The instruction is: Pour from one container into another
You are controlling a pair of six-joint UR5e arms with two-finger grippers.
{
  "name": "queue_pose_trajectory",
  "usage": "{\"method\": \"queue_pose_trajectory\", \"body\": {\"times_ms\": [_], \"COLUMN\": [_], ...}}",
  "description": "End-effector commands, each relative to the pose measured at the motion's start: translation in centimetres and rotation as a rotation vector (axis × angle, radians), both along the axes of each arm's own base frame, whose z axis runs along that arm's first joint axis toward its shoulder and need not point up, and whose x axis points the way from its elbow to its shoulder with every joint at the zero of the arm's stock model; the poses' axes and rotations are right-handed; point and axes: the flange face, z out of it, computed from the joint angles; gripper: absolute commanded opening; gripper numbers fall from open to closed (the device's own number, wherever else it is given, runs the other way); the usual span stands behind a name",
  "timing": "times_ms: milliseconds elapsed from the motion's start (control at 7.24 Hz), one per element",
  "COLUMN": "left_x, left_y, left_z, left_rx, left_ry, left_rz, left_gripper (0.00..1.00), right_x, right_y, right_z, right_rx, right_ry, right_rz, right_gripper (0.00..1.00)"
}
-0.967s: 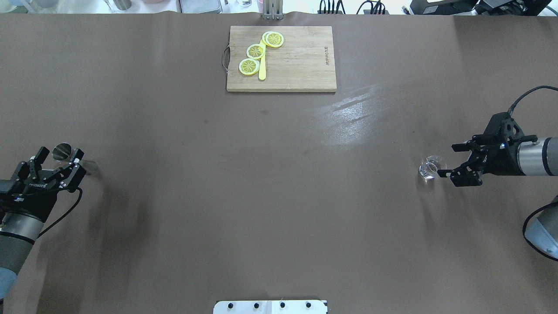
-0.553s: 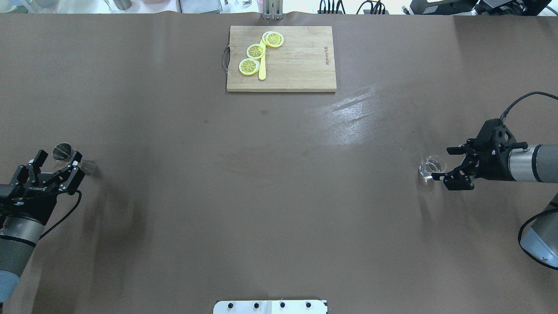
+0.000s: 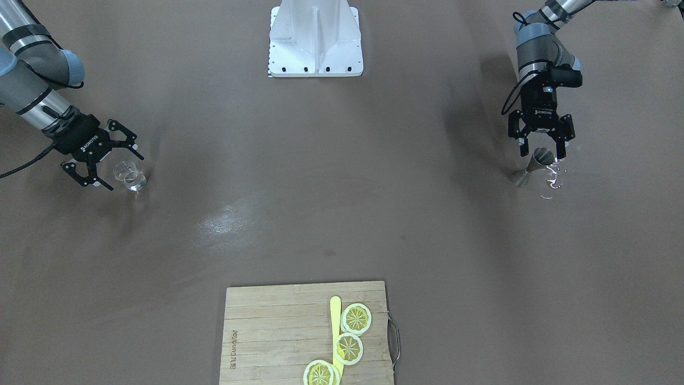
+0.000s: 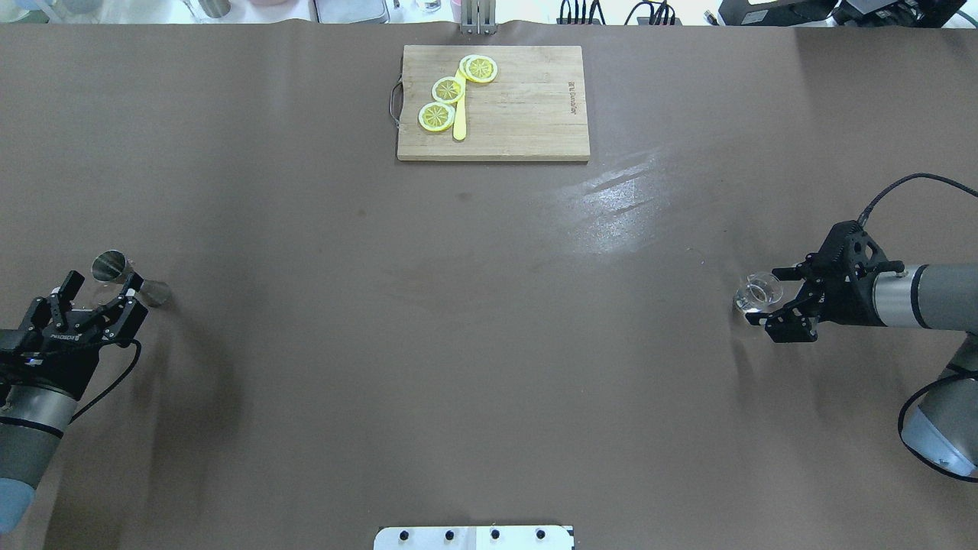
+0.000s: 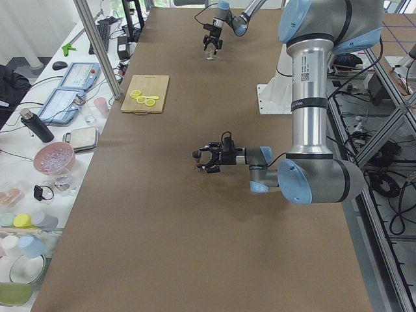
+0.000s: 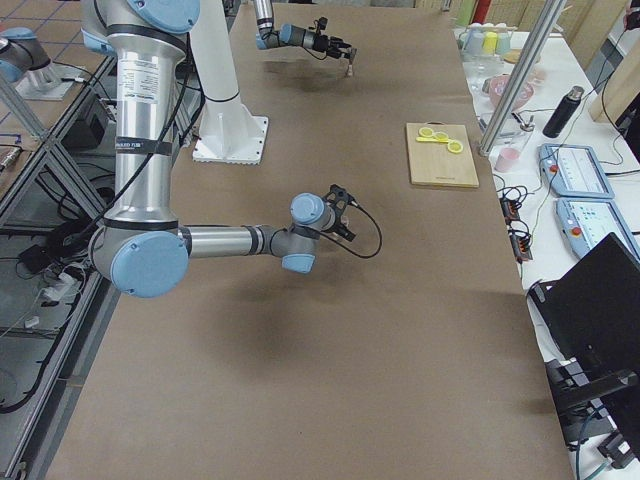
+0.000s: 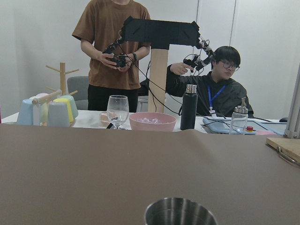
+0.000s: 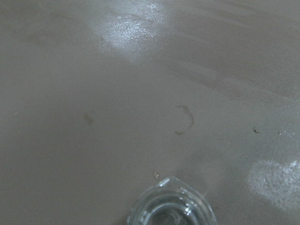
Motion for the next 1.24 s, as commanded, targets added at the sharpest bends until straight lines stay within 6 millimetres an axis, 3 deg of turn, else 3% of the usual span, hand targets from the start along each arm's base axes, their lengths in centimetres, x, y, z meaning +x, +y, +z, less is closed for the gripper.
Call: {"method": "queue_pose_trajectory", "body": {"times_ms": [0,138,414,829,1105], "left_x": [0.4,0.8,2.6,3.4,3.8], "left_y": [0.0,-0.1,-0.6,-0.8,-0.9], "left_z": [0.6,0.9,0.9,0.9,0.6], "left_rx": [-0.007,-0.007,-0.033,-0.033,-0.035], "left_ry": [-0.017,-0.031,-0.044,-0.036,-0.011], "left_rz": [0.0,-0.013,-0.052,-0.059,-0.062], "left_gripper": [0.94,0.94,0.94,0.93,0.8], "right_x": [-1.1,-1.5,-1.4,-1.1,-1.1], "right_y": [-0.6,-0.8,-0.8,-0.5,-0.5], "right_z": [0.0,-0.5,-0.1,0.3,0.4], "right_rx": [0.002,0.008,0.005,0.004,0.005], "right_ry": [-0.002,-0.007,-0.003,0.0,0.002], "right_rz": [-0.005,-0.007,-0.009,-0.008,-0.007], "right_gripper": [0.9,0.81,0.75,0.75,0.72]}}
